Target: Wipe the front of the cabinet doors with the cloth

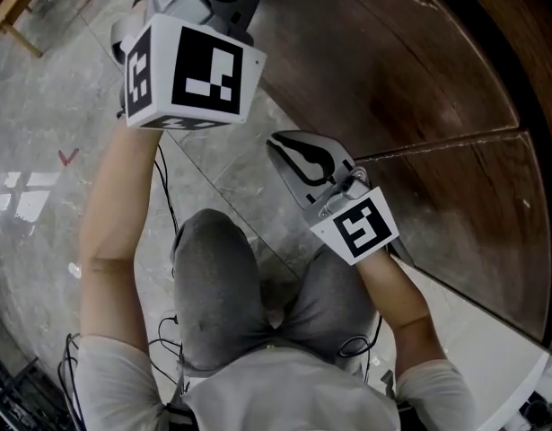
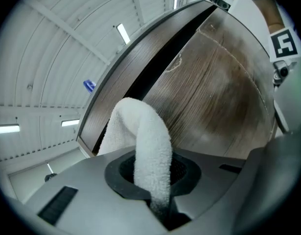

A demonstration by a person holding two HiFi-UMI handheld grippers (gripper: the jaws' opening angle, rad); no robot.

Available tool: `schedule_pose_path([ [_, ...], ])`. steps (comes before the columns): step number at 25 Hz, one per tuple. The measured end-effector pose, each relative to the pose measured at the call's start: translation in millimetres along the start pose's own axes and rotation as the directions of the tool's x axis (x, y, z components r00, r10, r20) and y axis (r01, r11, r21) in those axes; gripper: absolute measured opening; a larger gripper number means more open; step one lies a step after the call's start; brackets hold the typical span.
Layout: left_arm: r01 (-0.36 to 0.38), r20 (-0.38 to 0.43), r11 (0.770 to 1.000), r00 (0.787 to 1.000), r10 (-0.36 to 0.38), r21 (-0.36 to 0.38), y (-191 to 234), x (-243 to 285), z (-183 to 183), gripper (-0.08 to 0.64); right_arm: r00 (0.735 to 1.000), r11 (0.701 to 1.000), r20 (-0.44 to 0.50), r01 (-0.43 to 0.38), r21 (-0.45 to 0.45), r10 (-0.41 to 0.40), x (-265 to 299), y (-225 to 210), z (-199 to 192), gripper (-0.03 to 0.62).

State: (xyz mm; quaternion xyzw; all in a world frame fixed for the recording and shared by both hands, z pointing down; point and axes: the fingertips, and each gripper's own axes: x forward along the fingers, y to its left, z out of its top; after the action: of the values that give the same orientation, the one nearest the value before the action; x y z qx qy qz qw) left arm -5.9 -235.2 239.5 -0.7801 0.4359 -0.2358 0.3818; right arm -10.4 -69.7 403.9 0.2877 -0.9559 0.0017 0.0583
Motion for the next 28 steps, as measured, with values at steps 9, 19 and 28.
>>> schedule_pose_path([
  [9, 0.022, 0.044, 1.000, 0.999, -0.022, 0.013, -14.6, -10.5, 24.1, 0.058, 1.000, 0.999, 0.000, 0.016, -0.030, -0.016, -5.7, 0.5, 2.0, 0.052],
  [19, 0.033, 0.064, 0.996, 0.997, -0.038, 0.081, -38.9, -21.3, 47.0, 0.058, 0.999, 0.999, 0.029, 0.016, -0.028, -0.016, -16.2, 9.0, -1.0, 0.052],
  [28, 0.075, 0.117, 0.992, 0.989, -0.087, 0.098, -68.6, -34.2, 81.8, 0.058, 0.999, 0.999, 0.033, 0.008, -0.045, -0.006, -20.7, 10.9, 0.3, 0.052],
])
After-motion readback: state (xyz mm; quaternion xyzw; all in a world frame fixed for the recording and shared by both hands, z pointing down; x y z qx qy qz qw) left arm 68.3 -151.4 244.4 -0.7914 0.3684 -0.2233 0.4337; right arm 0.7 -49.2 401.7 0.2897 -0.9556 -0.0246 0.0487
